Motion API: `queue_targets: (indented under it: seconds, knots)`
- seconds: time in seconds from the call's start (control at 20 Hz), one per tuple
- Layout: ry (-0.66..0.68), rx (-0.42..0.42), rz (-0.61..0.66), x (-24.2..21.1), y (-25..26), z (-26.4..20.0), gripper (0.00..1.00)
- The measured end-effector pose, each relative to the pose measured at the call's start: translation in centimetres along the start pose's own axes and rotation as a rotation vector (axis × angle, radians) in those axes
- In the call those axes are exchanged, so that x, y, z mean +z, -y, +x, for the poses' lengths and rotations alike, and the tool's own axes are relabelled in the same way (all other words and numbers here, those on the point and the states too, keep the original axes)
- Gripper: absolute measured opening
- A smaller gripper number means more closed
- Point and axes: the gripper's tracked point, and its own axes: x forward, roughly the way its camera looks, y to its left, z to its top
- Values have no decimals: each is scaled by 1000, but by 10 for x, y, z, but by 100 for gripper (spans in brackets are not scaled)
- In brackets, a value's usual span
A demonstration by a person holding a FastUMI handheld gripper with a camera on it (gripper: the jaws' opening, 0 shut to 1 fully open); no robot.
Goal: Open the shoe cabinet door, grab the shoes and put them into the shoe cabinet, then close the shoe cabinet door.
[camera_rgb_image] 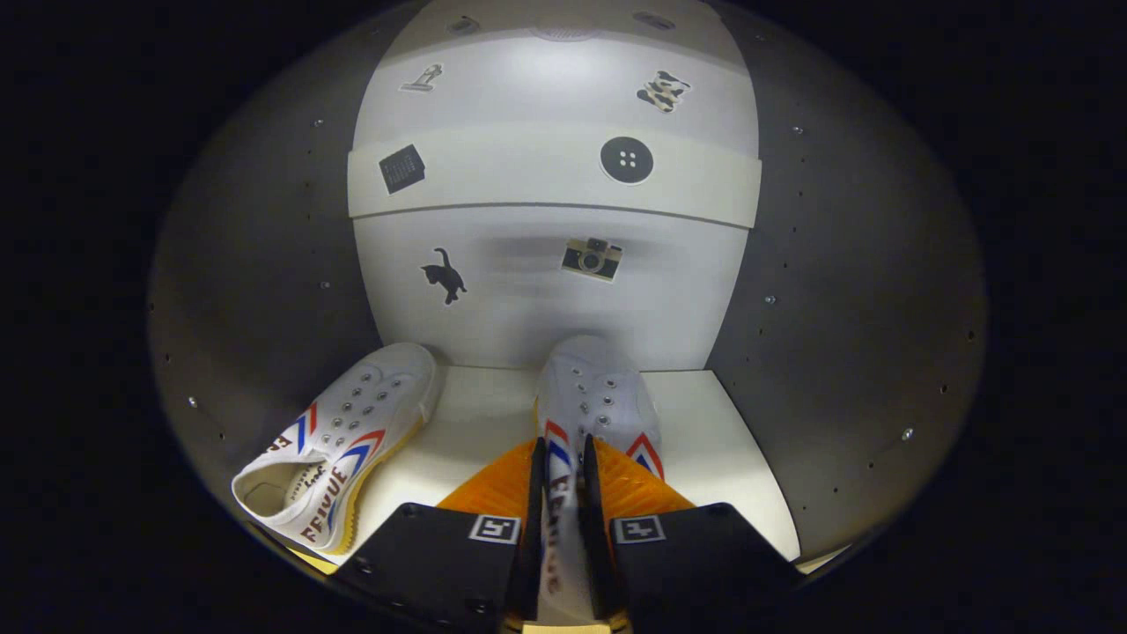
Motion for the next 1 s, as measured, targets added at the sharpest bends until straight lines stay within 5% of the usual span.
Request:
queue_targets:
  seconds: [0.1,0.3,0.6,1.0]
  knots:
    - [44,-12,23,7,3,-18,34]
    - [207,-36,-27,29,4,-93,100]
    - [436,18,-33,21,-17,-248,100]
    - [515,135,-42,-72,-27,-409,100]
